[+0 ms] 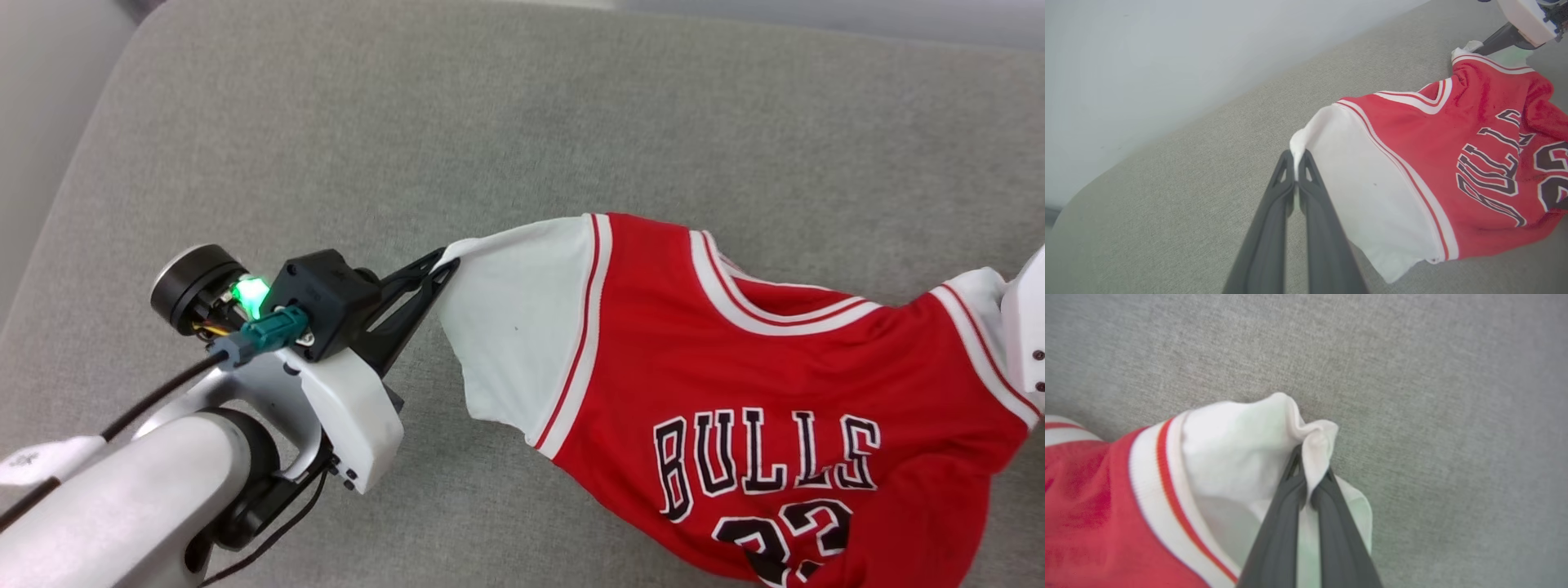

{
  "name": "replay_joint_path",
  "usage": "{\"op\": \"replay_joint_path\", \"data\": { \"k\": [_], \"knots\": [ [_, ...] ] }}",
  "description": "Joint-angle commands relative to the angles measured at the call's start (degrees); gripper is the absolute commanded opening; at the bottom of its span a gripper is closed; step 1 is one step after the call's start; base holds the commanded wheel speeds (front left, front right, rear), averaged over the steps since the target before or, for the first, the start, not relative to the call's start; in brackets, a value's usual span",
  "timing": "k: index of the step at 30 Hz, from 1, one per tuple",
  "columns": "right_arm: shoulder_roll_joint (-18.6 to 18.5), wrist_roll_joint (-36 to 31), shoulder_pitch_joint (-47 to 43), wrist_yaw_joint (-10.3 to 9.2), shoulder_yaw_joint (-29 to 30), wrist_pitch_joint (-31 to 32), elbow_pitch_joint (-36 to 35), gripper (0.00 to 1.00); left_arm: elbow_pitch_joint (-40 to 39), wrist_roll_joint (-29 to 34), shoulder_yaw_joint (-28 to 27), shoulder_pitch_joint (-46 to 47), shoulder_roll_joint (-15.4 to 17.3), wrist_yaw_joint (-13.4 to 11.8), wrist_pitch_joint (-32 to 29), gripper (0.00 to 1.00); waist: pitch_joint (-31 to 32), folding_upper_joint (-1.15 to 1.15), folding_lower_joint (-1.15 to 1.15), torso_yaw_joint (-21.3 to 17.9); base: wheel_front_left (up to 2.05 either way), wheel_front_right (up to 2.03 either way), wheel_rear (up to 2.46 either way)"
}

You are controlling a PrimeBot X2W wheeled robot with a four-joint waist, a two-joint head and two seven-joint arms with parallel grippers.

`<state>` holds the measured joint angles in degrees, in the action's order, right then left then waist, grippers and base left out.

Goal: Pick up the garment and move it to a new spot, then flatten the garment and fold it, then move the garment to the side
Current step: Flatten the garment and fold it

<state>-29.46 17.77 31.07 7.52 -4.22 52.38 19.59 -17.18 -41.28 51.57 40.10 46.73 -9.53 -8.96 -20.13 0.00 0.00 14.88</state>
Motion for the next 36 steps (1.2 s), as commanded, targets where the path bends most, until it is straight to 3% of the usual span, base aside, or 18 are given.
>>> {"op": "replay_joint_path", "data": {
  "k": [1,5,15,22,27,31,36],
  "knots": [
    [-1.3,2.7,0.4,-0.05,-0.1,-5.1,-0.9,0.0,0.4,-1.2,-1.2,-1.6,1.4,-1.1,0.7,0.0,4.7,0.0,0.0,-2.2,0.0,0.0,0.0],
    [-2.7,4.2,0.3,-0.05,-1.2,-8.5,-3.1,0.0,0.6,-1.8,-2.3,-2.9,3.2,-2.4,1.3,0.0,7.5,0.0,0.0,-3.8,0.0,0.0,0.0],
    [-5.6,11.3,1.7,-0.05,-2.3,-17.8,-11.4,0.0,-1.7,-4.5,-8.9,-7.6,10.8,-8.7,5.9,0.0,15.2,0.0,0.0,-8.9,0.0,0.0,0.0],
    [-5.1,14.7,3.1,-0.05,-0.7,-21.7,-18.1,0.0,-4.6,-7.1,-15.0,-10.0,16.4,-12.1,10.6,0.0,17.1,0.0,0.0,-11.7,0.0,0.0,0.0],
    [-4.3,16.2,4.0,-0.05,0.6,-22.8,-22.5,0.0,-6.6,-9.3,-18.8,-11.3,20.1,-13.2,12.7,0.0,17.5,0.0,0.0,-13.3,0.0,0.0,0.0],
    [-2.1,17.0,6.4,-0.05,3.7,-22.8,-26.6,0.0,-8.3,-11.1,-23.9,-10.6,23.1,-14.9,15.8,0.0,17.0,0.0,0.0,-14.6,0.0,0.0,0.0],
    [-0.4,15.3,9.6,-0.05,5.2,-22.0,-28.3,0.0,-8.4,-12.7,-28.3,-8.4,25.7,-14.8,17.5,0.0,15.0,0.0,0.0,-15.4,0.0,0.0,0.0]
  ]
}}
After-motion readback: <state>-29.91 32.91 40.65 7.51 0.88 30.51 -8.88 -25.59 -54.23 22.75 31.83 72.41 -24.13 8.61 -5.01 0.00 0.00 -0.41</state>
